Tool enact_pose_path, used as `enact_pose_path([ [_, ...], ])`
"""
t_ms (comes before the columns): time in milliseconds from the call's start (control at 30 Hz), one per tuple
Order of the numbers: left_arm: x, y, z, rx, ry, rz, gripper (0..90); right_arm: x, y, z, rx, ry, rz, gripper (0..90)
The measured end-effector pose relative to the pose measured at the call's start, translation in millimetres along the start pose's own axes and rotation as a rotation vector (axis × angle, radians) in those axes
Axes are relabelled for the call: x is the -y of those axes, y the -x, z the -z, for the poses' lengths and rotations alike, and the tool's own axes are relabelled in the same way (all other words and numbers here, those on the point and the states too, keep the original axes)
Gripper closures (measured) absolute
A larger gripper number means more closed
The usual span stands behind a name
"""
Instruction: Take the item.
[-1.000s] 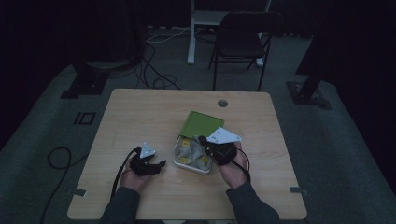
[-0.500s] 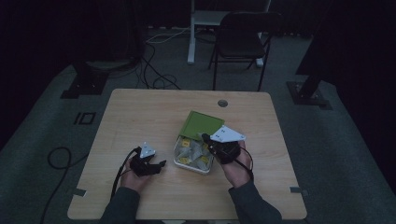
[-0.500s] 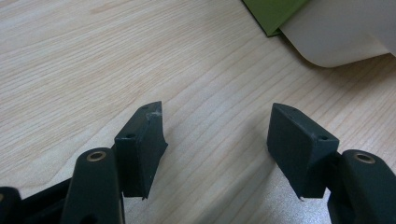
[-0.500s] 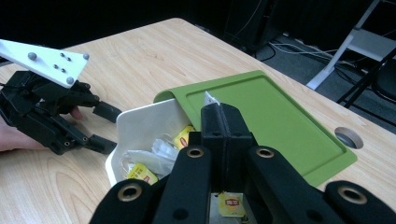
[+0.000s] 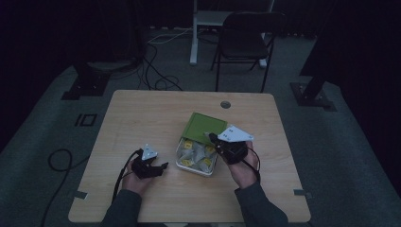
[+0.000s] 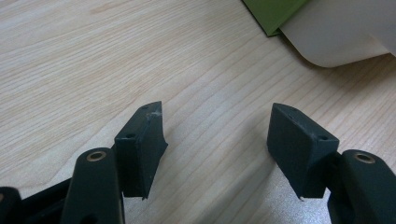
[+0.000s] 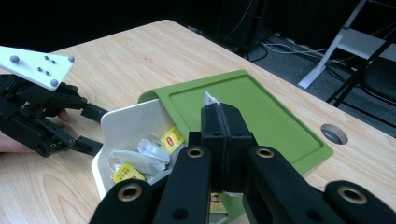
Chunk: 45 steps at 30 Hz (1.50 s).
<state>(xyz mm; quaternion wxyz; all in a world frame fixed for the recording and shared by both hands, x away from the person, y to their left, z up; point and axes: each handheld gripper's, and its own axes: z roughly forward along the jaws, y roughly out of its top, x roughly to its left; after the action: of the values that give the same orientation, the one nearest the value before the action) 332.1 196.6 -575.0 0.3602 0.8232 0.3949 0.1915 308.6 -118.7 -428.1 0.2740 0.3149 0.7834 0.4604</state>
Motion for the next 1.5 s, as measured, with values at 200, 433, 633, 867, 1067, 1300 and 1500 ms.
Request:
enact_pose_path([
  [200,0.0,0.0,0.0,0.000,-0.001,0.000,37.5,0.7,5.6,2.4,0.006,0.002,-0.010,90.0],
  [433,-0.1,0.0,0.1,0.000,-0.002,0.000,37.5,2.8,13.2,5.4,0.006,0.006,-0.036,90.0],
  [633,0.0,0.0,0.1,0.000,-0.002,0.000,37.5,4.0,17.7,6.9,0.018,0.006,-0.037,90.0],
  [867,-0.1,0.0,0.1,0.000,-0.002,0.000,37.5,5.6,22.7,9.2,0.031,0.007,-0.045,90.0],
  [1067,-0.1,0.0,0.1,0.001,-0.002,0.000,37.5,6.8,27.1,10.5,0.042,0.008,-0.050,90.0],
  [1300,0.0,-0.1,0.1,0.001,-0.001,0.000,37.5,8.0,30.4,12.3,0.052,0.006,-0.055,90.0],
  [1500,0.0,0.0,0.1,0.001,-0.001,0.000,37.5,10.0,35.2,12.9,0.062,0.003,-0.060,90.0],
])
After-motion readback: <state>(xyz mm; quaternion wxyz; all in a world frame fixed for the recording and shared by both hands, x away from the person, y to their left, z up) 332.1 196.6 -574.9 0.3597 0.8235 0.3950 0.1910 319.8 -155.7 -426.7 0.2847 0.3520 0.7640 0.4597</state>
